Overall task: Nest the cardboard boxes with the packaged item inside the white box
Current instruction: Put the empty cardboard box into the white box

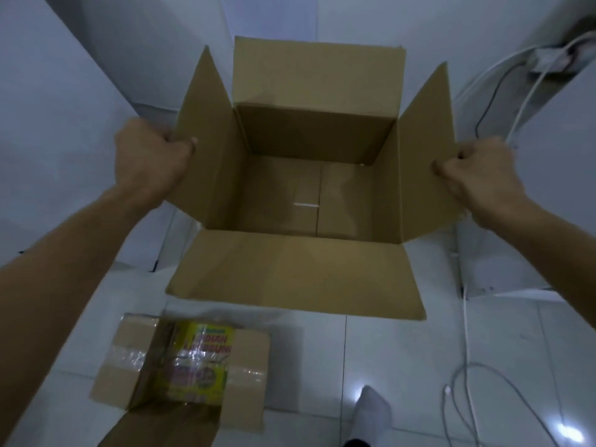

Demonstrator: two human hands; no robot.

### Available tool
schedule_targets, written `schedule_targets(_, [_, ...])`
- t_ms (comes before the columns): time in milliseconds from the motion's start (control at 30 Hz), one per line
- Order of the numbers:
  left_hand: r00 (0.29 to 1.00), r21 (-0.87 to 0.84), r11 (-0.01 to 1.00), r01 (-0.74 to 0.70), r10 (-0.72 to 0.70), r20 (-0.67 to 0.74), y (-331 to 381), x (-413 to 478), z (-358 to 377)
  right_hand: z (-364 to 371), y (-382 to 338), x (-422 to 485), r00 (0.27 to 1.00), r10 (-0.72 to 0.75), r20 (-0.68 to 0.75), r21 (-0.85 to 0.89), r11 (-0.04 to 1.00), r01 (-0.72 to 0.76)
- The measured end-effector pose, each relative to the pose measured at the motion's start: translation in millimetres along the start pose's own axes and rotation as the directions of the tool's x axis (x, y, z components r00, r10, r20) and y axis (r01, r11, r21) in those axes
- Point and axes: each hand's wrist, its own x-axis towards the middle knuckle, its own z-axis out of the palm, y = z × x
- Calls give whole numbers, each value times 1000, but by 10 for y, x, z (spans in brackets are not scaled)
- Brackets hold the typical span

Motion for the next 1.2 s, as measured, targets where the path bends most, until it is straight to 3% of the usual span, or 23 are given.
schedule_targets(333, [999, -1, 1000, 26, -26, -36, -204, 1160, 618, 839, -84, 1087, 999, -35, -12, -10, 999, 35])
schedule_targets(600, [996, 10, 1000, 16, -17, 83, -897, 1633, 1447, 1552, 303, 1507, 996, 78, 43, -19, 997, -78])
schedule_targets(700, [991, -9, 997, 78, -76, 114, -1098, 1687, 1710, 1795, 452, 1579, 986, 137, 99, -18, 991, -136])
schedule_targets(833, [984, 38, 990, 135, -139, 111, -1420, 1769, 2015, 2065, 697, 1685, 983, 171, 69, -10, 985, -170])
schedule_targets(967, [986, 134, 986, 101, -117, 119, -1690, 1805, 2264, 2303, 943, 1751, 972, 191, 135, -75, 980, -182])
schedule_targets(1100, [987, 216, 976, 25, -58, 150, -1753, 1830, 2423, 2495, 1127, 1795, 966, 232, 112, -133, 967, -217])
schedule_targets(1200, [976, 340, 929, -148, 82, 200, -1754, 1803, 2490, 2568, 1126, 1832, 978, 197, 71, -181, 967, -182])
